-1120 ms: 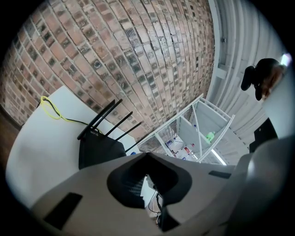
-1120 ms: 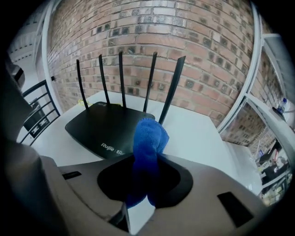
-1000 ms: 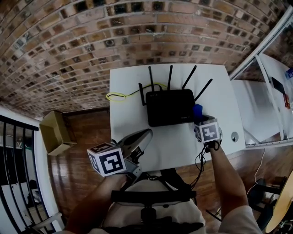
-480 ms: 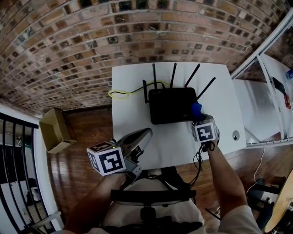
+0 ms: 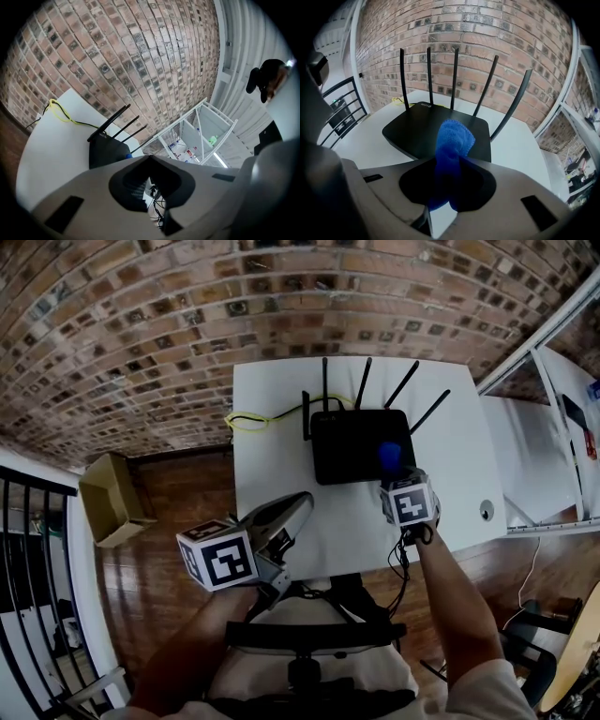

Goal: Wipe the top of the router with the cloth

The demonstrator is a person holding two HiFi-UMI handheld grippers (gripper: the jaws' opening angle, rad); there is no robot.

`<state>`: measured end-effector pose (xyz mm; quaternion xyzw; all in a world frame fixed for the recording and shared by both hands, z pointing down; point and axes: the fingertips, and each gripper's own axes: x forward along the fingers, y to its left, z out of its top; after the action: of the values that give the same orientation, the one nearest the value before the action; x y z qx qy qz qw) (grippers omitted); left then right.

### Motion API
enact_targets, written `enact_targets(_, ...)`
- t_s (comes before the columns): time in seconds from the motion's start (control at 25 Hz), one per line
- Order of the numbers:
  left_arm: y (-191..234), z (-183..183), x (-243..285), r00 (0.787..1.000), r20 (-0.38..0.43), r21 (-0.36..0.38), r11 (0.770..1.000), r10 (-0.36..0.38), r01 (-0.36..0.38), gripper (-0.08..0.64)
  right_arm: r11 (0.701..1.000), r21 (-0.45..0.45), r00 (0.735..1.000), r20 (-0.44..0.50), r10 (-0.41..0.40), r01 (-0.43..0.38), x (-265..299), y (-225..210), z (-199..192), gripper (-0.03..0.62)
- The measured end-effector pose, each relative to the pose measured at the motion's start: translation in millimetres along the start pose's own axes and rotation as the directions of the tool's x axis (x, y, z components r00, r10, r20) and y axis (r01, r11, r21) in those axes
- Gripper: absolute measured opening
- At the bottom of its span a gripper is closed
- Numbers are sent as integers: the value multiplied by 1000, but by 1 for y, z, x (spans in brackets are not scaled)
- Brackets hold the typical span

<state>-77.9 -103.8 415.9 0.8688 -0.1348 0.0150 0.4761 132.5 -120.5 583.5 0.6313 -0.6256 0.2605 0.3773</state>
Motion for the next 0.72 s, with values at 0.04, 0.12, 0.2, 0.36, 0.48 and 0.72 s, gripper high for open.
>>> enact_targets(0.04,1,0,-1,1000,-2,-4,1000,-1,1,17,1000,3,1000,2,5,-5,1,4,1,103)
enact_targets(0.12,0,3,-3,1000,2,-5,1000,-10,10,17,1000,11,1000,2,12,-12,3,11,0,103)
enact_targets(0.2,-2,7,-5,1000,11,0,1000,-22,22,18,1000,23,1000,3,20,-20,5,18,-1,103)
enact_targets(0.36,3,8,-10,1000,3,-12,1000,-19,19,17,999,35,999,15,40,-40,6,36,7,103)
enact_targets(0.48,4,13,-13,1000,8,-7,1000,-28,28,17,998,32,999,8,53,-53,8,49,9,103)
enact_targets(0.72,12,14,-22,1000,-13,-13,1000,-17,17,17,997,38,997,36,66,-68,8,69,21,103)
